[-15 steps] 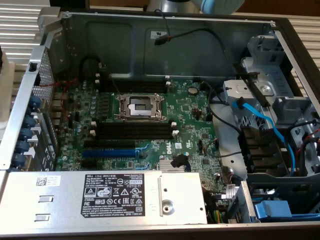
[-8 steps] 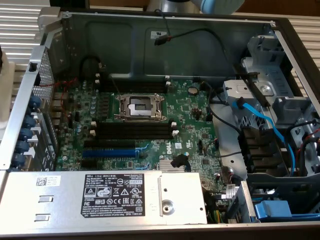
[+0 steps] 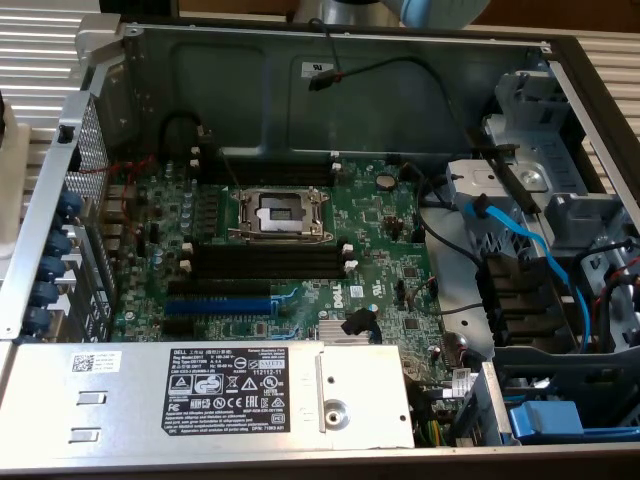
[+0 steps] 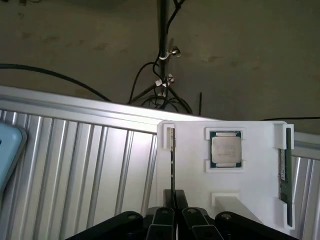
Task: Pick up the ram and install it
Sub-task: 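Pick up the ram and move it above insertion slot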
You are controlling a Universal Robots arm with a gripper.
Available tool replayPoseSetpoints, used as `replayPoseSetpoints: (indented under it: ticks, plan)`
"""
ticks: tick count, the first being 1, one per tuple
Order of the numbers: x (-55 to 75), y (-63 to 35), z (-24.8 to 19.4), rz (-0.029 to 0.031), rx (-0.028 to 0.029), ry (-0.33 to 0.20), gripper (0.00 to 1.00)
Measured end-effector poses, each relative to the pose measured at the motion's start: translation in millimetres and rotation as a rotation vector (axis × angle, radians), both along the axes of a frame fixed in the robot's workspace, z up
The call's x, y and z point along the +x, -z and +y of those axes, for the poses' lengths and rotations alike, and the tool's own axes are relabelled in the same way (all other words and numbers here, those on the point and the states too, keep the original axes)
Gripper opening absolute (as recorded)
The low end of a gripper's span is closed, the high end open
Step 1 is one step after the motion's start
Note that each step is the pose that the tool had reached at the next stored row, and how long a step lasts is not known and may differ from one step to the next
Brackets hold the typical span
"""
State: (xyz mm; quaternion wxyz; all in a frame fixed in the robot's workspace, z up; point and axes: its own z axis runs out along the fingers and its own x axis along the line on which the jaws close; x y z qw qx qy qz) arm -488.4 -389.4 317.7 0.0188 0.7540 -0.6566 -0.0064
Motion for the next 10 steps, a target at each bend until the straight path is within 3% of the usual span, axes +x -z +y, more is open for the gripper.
replayPoseSetpoints:
  ticks: [1, 3, 10]
  plan:
    - [0.1, -2.7, -0.1, 0.0, -0.0045, 0.0, 0.12]
    - [4.6, -13.4, -0.2, 0.0, -0.0069, 0.0, 0.12]
    - [8.7, -14.0, -0.2, -0.0001, -0.0099, 0.003, 0.12]
